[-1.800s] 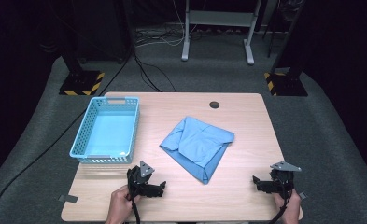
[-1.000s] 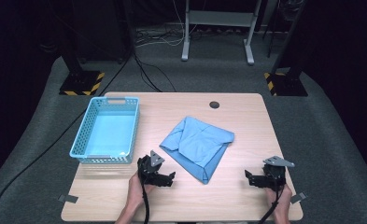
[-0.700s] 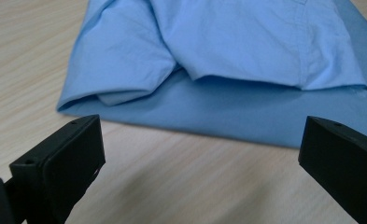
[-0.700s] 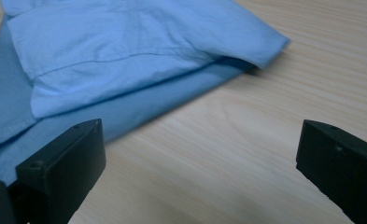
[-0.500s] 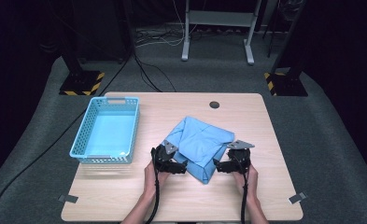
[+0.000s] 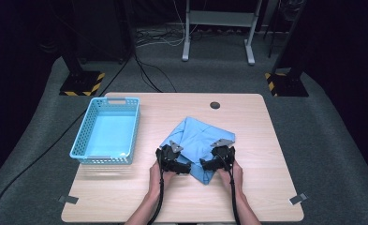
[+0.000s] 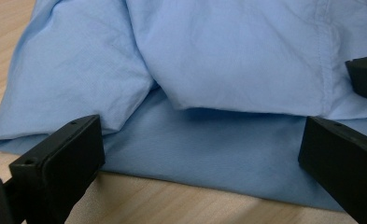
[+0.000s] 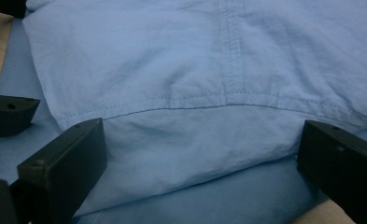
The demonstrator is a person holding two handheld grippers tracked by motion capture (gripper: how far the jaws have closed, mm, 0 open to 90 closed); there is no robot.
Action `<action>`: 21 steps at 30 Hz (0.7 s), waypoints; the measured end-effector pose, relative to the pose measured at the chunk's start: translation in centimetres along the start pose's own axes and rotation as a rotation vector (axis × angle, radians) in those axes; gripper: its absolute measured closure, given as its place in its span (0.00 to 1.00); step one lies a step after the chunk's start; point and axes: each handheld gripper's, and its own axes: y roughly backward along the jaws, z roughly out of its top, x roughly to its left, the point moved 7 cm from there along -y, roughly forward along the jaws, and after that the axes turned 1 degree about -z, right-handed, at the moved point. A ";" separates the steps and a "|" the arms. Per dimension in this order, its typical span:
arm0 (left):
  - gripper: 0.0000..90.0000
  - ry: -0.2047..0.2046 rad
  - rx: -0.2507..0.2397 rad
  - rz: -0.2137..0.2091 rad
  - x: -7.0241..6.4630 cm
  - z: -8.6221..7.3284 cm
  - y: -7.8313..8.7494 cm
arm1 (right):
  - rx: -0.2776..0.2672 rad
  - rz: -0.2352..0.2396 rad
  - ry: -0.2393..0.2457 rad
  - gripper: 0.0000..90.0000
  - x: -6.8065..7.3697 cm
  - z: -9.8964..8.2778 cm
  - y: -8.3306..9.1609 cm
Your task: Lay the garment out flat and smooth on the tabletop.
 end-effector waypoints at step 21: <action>0.00 0.000 0.000 0.005 -0.9 -0.5 0.5 | 0.008 -0.011 -0.003 0.01 0.4 -0.8 0.5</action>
